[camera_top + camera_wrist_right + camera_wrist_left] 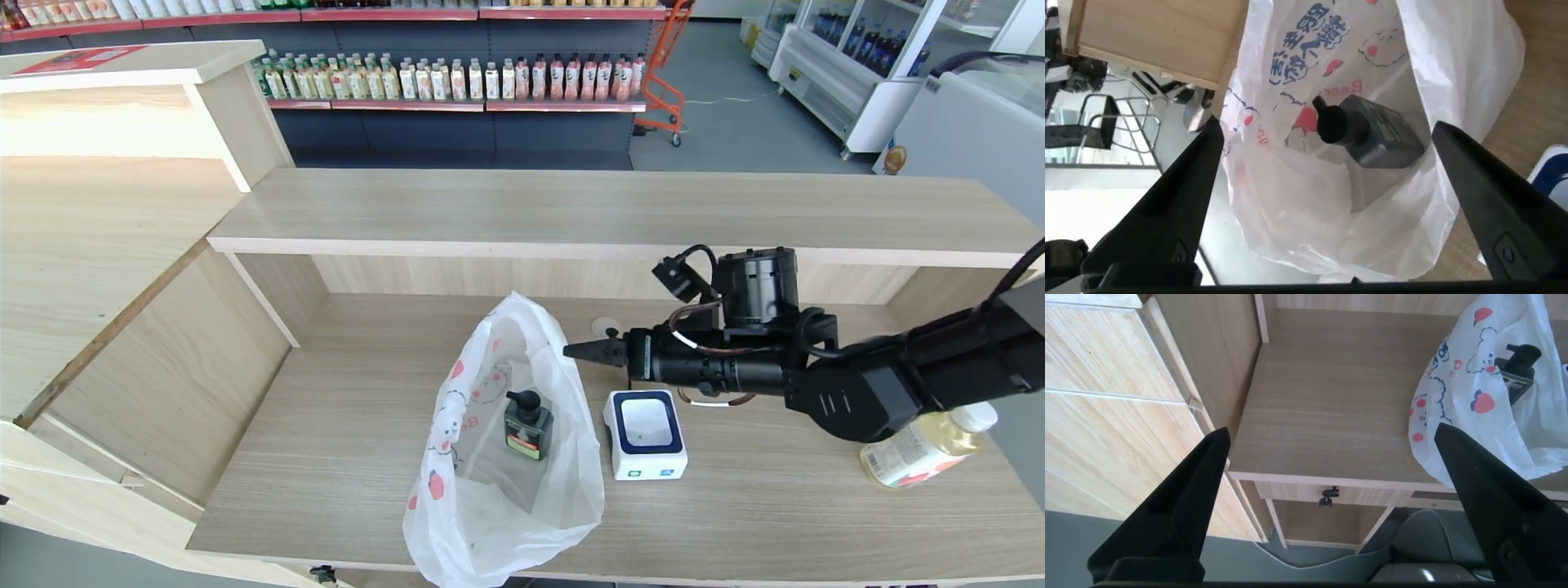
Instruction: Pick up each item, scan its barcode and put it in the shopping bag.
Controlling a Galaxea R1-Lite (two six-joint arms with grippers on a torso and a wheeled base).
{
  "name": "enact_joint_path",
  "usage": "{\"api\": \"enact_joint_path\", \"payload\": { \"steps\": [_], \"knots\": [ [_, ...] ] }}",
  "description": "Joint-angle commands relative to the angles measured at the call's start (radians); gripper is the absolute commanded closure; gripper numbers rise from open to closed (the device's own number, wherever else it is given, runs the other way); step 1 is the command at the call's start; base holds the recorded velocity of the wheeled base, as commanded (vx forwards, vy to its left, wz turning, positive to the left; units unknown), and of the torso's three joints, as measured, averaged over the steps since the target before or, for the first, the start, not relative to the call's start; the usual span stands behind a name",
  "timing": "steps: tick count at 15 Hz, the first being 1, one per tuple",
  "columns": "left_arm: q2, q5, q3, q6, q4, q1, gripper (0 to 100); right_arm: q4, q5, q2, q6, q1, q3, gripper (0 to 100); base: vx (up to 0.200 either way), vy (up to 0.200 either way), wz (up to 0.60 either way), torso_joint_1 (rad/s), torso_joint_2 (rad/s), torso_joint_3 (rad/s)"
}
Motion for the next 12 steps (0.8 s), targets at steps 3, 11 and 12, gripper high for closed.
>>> {"api": "enact_joint_path", "payload": {
  "steps": [3,11,12],
  "knots": [
    [0.0,0.0,0.0,0.0,0.0,0.0,0,0.004,-0.002,-0.329,-0.038,-0.079,0.15,0,0.0,0.0,0.0,0.0,0.0,0.0],
    [0.0,0.0,0.0,0.0,0.0,0.0,0,0.224,-0.468,-1.435,-0.332,-0.343,1.014,0,0.0,0.0,0.0,0.0,0.0,0.0],
    [0.0,0.0,0.0,0.0,0.0,0.0,0,0.271,-0.5,-1.567,-0.335,-0.354,1.02,0,0.0,0.0,0.0,0.0,0.0,0.0]
  ]
}}
